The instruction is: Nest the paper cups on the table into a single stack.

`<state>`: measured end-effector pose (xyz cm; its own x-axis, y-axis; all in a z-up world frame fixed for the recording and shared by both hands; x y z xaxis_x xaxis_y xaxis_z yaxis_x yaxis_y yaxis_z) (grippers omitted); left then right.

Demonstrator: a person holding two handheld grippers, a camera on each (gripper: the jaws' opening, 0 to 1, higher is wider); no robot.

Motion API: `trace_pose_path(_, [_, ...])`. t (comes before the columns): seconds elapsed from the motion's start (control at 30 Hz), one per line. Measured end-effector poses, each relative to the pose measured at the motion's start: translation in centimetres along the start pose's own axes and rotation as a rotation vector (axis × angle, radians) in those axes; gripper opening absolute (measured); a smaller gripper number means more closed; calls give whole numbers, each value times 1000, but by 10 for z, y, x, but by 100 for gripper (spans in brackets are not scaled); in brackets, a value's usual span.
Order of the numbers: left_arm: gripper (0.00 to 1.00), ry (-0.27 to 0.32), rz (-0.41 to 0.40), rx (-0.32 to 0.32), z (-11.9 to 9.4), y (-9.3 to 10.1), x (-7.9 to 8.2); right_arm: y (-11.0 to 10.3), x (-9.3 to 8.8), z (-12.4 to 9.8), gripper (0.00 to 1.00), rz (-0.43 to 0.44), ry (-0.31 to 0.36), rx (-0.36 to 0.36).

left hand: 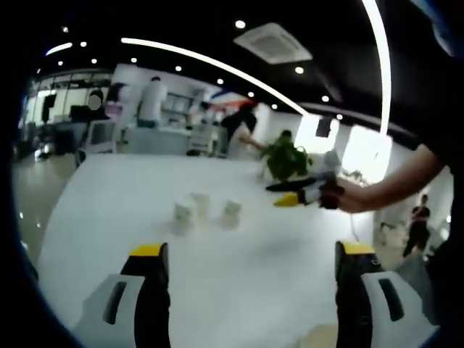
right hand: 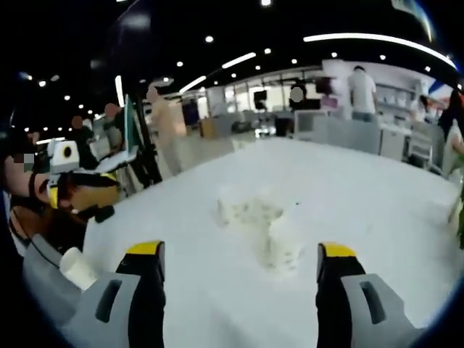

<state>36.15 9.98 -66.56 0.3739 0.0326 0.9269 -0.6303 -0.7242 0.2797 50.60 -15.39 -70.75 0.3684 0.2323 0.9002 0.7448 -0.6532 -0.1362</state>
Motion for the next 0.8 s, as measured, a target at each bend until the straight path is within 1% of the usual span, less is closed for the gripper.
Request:
trace_pose_path(0.07, [96, -9, -3, 0, 4, 0, -2, 10, 2, 6, 83, -13, -15, -10])
trace_pose_path(0.13, [95, -15, -2, -2, 7, 0, -5, 19, 5, 12, 82, -32, -17, -10])
trace_pose_path(0.2, [95, -25, -7, -5, 10, 1, -7, 29, 4, 19, 82, -37, -30, -13])
trace_pose_path(0.33, [95, -15, -18, -6, 13, 3, -7, 41, -1, 32, 81, -41, -57, -10])
trace_pose_path(0.4, [94, -20, -17, -11, 15, 3, -8, 43, -3, 37, 79, -46, -61, -7])
trace_pose_path(0.5, [94, -23, -24, -9, 16, 3, -9, 45, -8, 43, 76, -41, -88, -5])
trace_pose_path(0.63, [93, -21, -25, -10, 15, 2, -10, 48, -16, 52, 75, -46, -111, -5])
trace_pose_path(0.67, [93, -21, -26, -10, 15, 2, -11, 48, -19, 55, 75, -45, -127, 2])
trace_pose_path(0.8, [93, -31, -36, -8, 14, 3, -14, 46, -22, 61, 71, -62, -143, 12])
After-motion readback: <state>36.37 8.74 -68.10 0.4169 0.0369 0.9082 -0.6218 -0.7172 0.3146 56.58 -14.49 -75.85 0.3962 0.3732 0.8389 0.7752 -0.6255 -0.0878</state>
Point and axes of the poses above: the point that each gripper's makers call its tool centre point, and the gripper's own axes: z roughly forward along the fingers, y roughly to its right, x roughly out of its top, the point moved 4 cm from there along -z, roughly backward along the fingers, and after that the axes turned 2 degrees about x, right-handed, at the moved point
